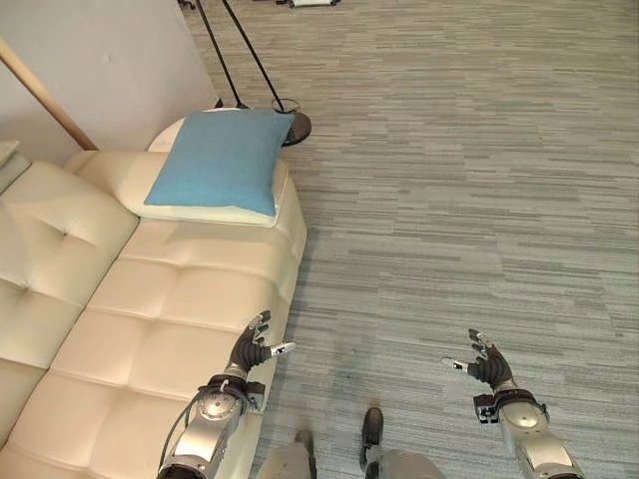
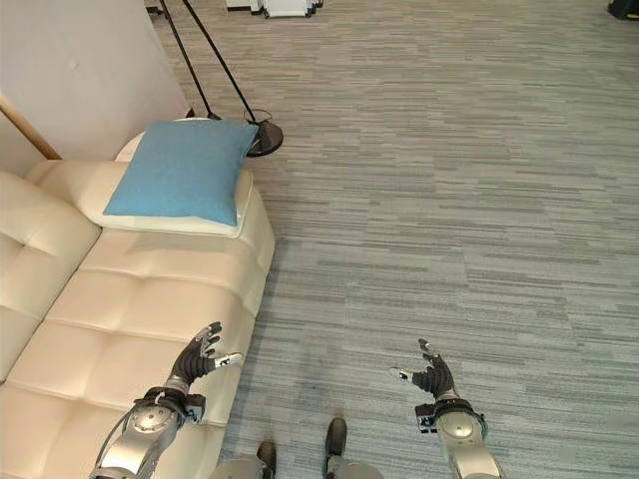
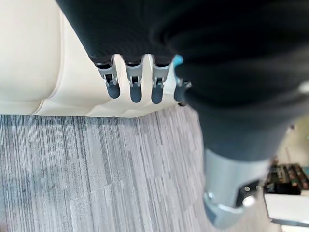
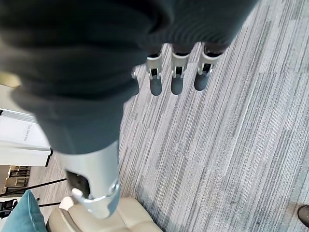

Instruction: Pick up all the scattered cushions and arrange them neatly on the sofa.

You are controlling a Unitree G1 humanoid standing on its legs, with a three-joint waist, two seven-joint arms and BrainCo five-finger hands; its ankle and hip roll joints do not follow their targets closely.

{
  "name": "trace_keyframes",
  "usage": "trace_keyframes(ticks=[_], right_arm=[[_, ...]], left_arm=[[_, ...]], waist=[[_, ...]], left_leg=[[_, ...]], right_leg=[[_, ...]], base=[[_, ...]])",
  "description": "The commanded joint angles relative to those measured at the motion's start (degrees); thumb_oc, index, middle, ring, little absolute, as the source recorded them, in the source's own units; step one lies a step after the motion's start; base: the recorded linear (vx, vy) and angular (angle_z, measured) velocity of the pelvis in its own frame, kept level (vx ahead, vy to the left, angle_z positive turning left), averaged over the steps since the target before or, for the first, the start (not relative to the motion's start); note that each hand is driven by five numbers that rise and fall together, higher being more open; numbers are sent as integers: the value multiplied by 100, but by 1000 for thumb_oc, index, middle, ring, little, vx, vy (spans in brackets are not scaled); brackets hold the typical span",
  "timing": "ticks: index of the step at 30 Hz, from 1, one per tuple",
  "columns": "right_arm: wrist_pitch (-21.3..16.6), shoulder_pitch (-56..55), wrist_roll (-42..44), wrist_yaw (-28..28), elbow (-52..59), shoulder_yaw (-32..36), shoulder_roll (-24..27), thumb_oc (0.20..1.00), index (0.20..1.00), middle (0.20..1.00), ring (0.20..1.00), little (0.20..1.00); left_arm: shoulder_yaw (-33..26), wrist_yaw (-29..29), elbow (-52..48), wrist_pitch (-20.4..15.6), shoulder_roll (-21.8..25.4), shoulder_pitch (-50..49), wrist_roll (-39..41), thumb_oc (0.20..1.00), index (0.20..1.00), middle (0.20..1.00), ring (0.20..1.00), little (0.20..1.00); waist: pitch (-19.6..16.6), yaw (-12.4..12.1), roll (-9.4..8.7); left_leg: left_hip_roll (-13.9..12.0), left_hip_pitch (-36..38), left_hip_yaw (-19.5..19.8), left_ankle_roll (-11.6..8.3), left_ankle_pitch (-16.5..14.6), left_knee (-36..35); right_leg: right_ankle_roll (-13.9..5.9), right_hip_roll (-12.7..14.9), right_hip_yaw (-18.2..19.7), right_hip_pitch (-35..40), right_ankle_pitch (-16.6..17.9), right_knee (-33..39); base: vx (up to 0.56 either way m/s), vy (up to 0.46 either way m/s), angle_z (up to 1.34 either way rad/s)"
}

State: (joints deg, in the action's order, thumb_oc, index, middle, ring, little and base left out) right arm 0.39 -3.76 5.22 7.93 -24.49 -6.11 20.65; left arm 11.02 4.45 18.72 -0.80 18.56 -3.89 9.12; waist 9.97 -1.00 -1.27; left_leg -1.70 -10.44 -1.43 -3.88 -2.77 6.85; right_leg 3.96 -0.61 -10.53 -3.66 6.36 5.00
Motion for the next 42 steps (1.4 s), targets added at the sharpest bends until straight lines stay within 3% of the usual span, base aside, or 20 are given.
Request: trace_keyframes(ticks=[1,5,7,10,12,13,14,16,17,20,25,30,31,33,35,36,37,38,40,42], right_arm=[[-196,45,21,61,132,122,292,1000,1000,1000,1000,1000],[-160,40,-42,105,100,131,301,1000,1000,1000,1000,1000],[-146,23,-86,45,124,130,299,1000,1000,1000,1000,1000],[-96,-45,-239,-68,80,171,172,1000,1000,1000,1000,1000],[-72,-62,-231,-122,35,174,81,1000,1000,1000,1000,1000],[-72,-62,-231,-122,35,175,81,1000,1000,1000,1000,1000],[-57,-116,-252,-125,51,180,56,1000,1000,1000,1000,1000],[-43,-217,-252,-142,79,236,-24,1000,1000,1000,1000,1000],[-52,-207,-190,-125,66,294,-42,1000,1000,1000,1000,1000],[-65,-163,-114,-106,86,330,-22,1000,1000,1000,1000,1000],[-73,-143,-74,16,74,368,-38,1000,1000,1000,1000,1000],[-69,-293,-127,-36,142,372,-39,1000,1000,1000,1000,1000],[-78,-269,-104,-72,122,346,-23,1000,1000,1000,1000,1000],[-114,-235,-35,-100,112,297,29,1000,1000,1000,1000,1000],[-121,-230,20,-114,169,266,71,1000,1000,1000,1000,1000],[-121,-228,21,-114,168,268,70,1000,1000,1000,1000,1000],[-124,-207,60,-86,227,286,131,1000,1000,1000,1000,1000],[-124,-206,61,-86,226,287,129,1000,1000,1000,1000,1000],[-128,-182,101,-40,180,319,179,1000,1000,1000,1000,1000],[-130,-189,96,18,123,339,205,1000,1000,1000,1000,1000]], left_arm=[[-193,22,-220,-249,145,66,36,1000,1000,1000,1000,1000],[-242,25,-249,-261,207,1,-56,1000,1000,1000,1000,1000],[-315,12,-270,-262,224,-76,-70,1000,1000,1000,1000,1000],[-316,-65,-259,-230,286,-167,-79,1000,1000,1000,1000,1000],[-305,-98,-285,-196,376,-211,-65,1000,1000,1000,1000,1000],[-305,-98,-285,-196,375,-212,-65,1000,1000,1000,1000,1000],[-300,-111,-291,-180,441,-258,-79,1000,1000,1000,1000,1000],[-307,-120,-312,-154,461,-287,-75,1000,1000,1000,1000,1000],[-310,-119,-341,-154,449,-260,-27,1000,1000,1000,1000,1000],[-299,-136,-388,-159,450,-229,6,1000,1000,1000,1000,1000],[-302,-80,-277,-213,411,-46,-84,1000,1000,1000,1000,1000],[-256,-119,-290,-248,345,-56,-112,1000,1000,1000,1000,1000],[-213,-120,-237,-216,292,-66,-48,1000,1000,1000,1000,1000],[-177,-155,-175,-189,276,-61,-7,1000,1000,1000,1000,1000],[-128,-178,-141,-163,290,-55,-15,1000,1000,1000,1000,1000],[-127,-178,-140,-163,291,-53,-15,1000,1000,1000,1000,1000],[-111,-191,-122,-148,311,-40,-28,1000,1000,1000,1000,1000],[-110,-191,-123,-146,313,-39,-27,1000,1000,1000,1000,1000],[-115,-199,-43,-149,288,-34,-21,1000,1000,1000,1000,1000],[-153,-200,-32,-171,285,-86,-34,1000,1000,1000,1000,1000]], waist=[[111,-189,155],[121,-340,172],[42,-416,173],[-145,-476,43],[-133,-459,-21],[-139,-461,-19],[-68,-352,-24],[-56,-265,93],[2,-169,168],[93,-43,172],[202,237,78],[34,323,52],[-90,344,91],[-92,325,160],[-37,292,87],[-41,300,93],[71,210,-3],[68,212,6],[106,81,-92],[60,6,-52]], left_leg=[[9,-446,22,36,704,-308],[-59,-760,-158,-40,1016,-664],[-76,-665,-154,3,1015,-744],[91,-608,-92,265,824,-307],[185,-399,-134,452,598,-203],[182,-405,-135,452,598,-202],[303,-102,-161,627,392,-183],[282,200,-138,725,276,-295],[296,495,-82,755,159,-416],[364,778,12,729,19,-489],[488,1460,280,559,-353,-715],[489,1847,438,523,-756,-683],[369,1902,434,416,-826,-419],[293,1681,436,264,-636,406],[323,1205,389,162,-259,1373],[319,1168,399,160,-280,1427],[273,559,185,167,-82,1979],[264,531,190,167,-106,2026],[199,76,-211,330,-450,1385],[94,-118,-451,301,-96,631]], right_leg=[[-839,351,14,623,-1126,-291],[-840,317,175,1018,-1362,-277],[-895,316,270,1139,-1437,-289],[-1056,603,347,1170,-1543,-1071],[-1226,751,451,723,-1244,-2200],[-1225,748,454,716,-1242,-2201],[-1372,877,518,359,-684,-3084],[-1288,885,478,-133,-399,-3675],[-1166,849,339,-635,-525,-3621],[-1107,795,176,-812,-685,-3011],[-1289,601,107,-1258,-275,-918],[-1234,543,254,-1064,-119,-756],[-1115,490,233,-946,-179,-892],[-999,385,212,-725,-304,-891],[-874,389,223,-510,-433,-824],[-872,385,212,-519,-431,-824],[-766,459,145,-268,-590,-733],[-766,451,140,-274,-594,-736],[-828,585,-21,52,-775,-576],[-845,572,-137,244,-872,-482]], base=[[302,93,-28],[368,151,-24],[344,176,-31],[414,211,-37],[251,169,-38],[258,203,-32],[263,208,-6],[377,227,11],[321,124,-5],[309,26,14],[414,-90,30],[397,-108,53],[417,-142,29],[415,-165,25],[208,-106,30],[182,-101,5],[102,-61,0],[263,-78,8],[308,11,40],[268,70,47]])
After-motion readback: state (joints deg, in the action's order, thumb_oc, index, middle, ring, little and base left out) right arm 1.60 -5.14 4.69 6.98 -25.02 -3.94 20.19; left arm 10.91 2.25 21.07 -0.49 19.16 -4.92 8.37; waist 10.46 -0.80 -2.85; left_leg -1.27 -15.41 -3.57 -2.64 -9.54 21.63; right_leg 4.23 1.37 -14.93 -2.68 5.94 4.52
